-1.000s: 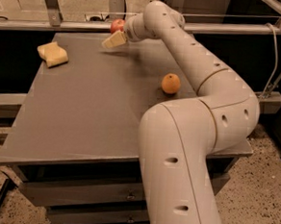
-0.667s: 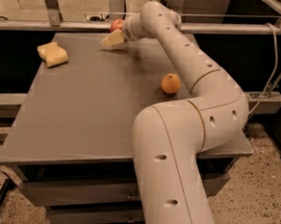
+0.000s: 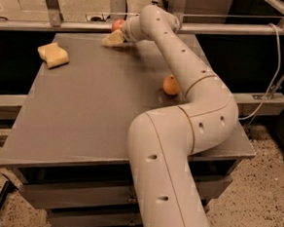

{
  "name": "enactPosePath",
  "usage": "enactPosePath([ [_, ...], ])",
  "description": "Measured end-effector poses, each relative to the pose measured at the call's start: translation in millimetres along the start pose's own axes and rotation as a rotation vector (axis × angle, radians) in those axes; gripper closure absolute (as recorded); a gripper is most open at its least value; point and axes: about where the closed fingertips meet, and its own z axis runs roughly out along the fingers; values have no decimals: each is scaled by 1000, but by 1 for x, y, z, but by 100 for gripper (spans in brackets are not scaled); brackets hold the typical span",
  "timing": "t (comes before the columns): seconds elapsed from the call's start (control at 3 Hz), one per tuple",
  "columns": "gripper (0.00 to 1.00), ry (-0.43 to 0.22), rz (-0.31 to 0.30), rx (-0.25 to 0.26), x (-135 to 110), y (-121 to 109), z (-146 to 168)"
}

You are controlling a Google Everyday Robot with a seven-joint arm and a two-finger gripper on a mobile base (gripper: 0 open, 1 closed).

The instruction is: Pick apple

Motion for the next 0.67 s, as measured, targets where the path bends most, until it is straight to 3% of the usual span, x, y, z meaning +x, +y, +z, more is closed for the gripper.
enactPosePath([
  [0.33,41,-26,17,6,-3,-7,0],
  [0.67,73,-70,25,0,-10,-12,-3],
])
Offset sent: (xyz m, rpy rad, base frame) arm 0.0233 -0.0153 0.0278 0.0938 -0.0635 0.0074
